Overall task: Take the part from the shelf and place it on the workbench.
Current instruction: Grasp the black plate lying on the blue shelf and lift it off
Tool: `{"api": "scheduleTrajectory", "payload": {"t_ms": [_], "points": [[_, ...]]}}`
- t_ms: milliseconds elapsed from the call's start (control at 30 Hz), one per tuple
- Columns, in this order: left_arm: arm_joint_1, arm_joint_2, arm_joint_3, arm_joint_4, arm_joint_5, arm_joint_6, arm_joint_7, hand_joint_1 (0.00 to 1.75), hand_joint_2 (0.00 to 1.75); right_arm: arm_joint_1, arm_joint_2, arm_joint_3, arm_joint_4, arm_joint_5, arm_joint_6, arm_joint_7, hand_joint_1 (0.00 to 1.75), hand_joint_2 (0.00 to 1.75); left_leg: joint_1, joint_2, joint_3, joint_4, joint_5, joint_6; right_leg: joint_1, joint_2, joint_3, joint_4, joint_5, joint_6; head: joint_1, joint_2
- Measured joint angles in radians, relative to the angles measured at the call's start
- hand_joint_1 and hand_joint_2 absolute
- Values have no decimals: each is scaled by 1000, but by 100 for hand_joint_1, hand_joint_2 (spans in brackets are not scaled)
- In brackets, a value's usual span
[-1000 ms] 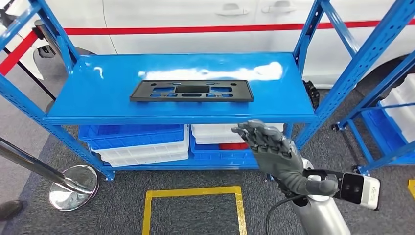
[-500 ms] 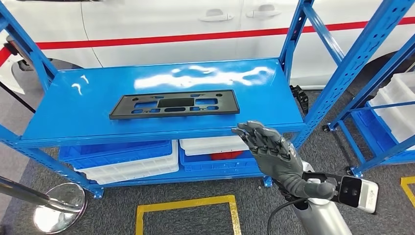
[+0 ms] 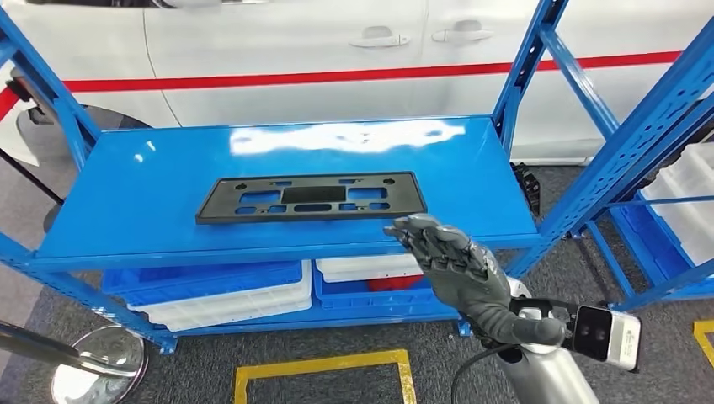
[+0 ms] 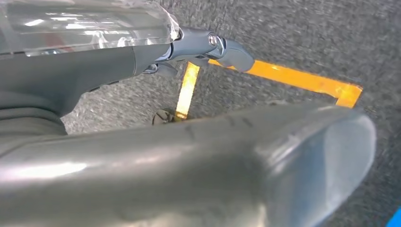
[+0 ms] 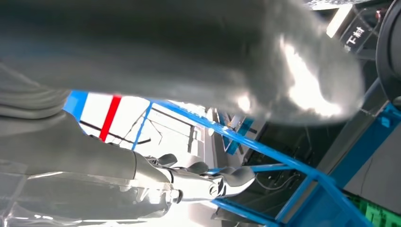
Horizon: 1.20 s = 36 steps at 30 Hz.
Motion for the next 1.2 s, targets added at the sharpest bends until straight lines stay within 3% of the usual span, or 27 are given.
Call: {"api": "scheduleTrajectory", "payload": {"t_ms": [100,167,267,300,333,367,433,500,600,667,767,800,833,867,967,1000,1067,1133,1200], "points": [[0,0,0,0,0,1,0,0,0,-6,-1,7,1,-3,0,0,0,0,-1,1,3,11,-11,-15,1,4,7,-12,2,-19,0,0],[-2,-1,0,0,0,2,-1,0,0,-13,-2,11,2,-5,0,0,0,0,3,0,-17,61,-38,-24,-3,5,19,-18,-1,-29,-1,0],[-2,-2,0,0,0,2,-5,0,0,-23,-2,21,7,-9,-5,0,0,0,11,-1,-120,244,-114,-38,-5,5,27,-20,-7,-36,-1,0],[0,-2,0,0,0,2,-7,0,0,-24,-2,26,10,-10,-10,0,0,0,14,-1,-150,286,-121,-42,-5,7,30,-20,-10,-35,-1,0],[1,-2,0,0,0,2,-9,0,0,-25,-2,31,13,-10,-16,0,0,0,16,-1,-164,294,-110,-45,-6,9,33,-19,-13,-34,-1,0],[1,-2,0,0,0,2,-10,0,0,-27,-2,36,16,-10,-22,0,0,0,18,-1,-159,262,-78,-46,-7,10,38,-19,-17,-31,-1,0],[1,-1,0,0,0,1,-12,0,0,-32,-2,47,19,-6,-35,0,0,0,21,-1,-116,134,7,-46,-9,12,50,-18,-25,-23,-1,0],[0,-1,0,0,0,0,-13,0,0,-37,-2,60,23,-1,-47,0,0,0,17,-2,-85,41,43,-37,-8,13,53,-16,-31,-12,-1,0],[1,-2,0,0,1,-1,-15,0,0,-39,0,79,26,14,-60,0,0,0,13,-3,-81,25,47,-16,-6,13,52,-16,-38,7,-1,0],[0,-2,0,0,1,-3,-17,0,0,-39,4,92,26,28,-70,0,0,0,14,-3,-77,19,48,-3,-8,10,40,16,-61,15,-1,0],[-1,-1,0,0,1,-5,-19,0,0,-32,15,113,39,34,-78,3,0,0,8,-2,-73,17,44,11,-9,8,-55,197,-142,18,-1,0],[-1,-1,0,0,1,-5,-20,0,0,-30,20,120,54,29,-79,5,0,0,5,-2,-72,18,42,14,-9,8,-87,252,-154,17,-1,0],[0,-1,0,0,1,-5,-20,0,0,-30,25,125,71,23,-80,6,0,0,1,-3,-69,18,39,17,-7,8,-104,274,-148,15,-1,0],[0,-1,0,0,1,-5,-20,0,0,-31,30,129,89,18,-81,7,0,0,-3,-4,-65,18,36,19,-5,8,-100,253,-121,9,-1,0],[-1,-4,-1,0,1,-5,-20,0,0,-45,41,136,130,10,-81,7,0,0,-11,-6,-48,18,26,18,11,5,-18,61,-17,-24,-1,0],[-1,-6,-1,0,1,-5,-21,0,0,-50,45,138,139,9,-81,7,0,0,-12,-6,-46,18,23,16,16,4,2,17,-4,-31,-1,0],[-2,-7,-2,0,1,-5,-21,0,0,-56,51,142,153,8,-80,7,0,0,-12,-5,-46,16,20,7,21,3,12,-8,-6,-35,-1,0],[-2,-5,-2,0,1,-5,-21,0,0,-58,55,144,161,7,-79,7,0,0,-11,-4,-45,19,13,-3,14,4,23,-24,-4,-35,-2,0],[-2,-4,-2,0,1,-5,-21,0,0,-62,61,146,167,5,-78,8,0,0,-9,-5,-68,77,-21,-14,4,2,39,-40,-1,-36,-2,0]]}}
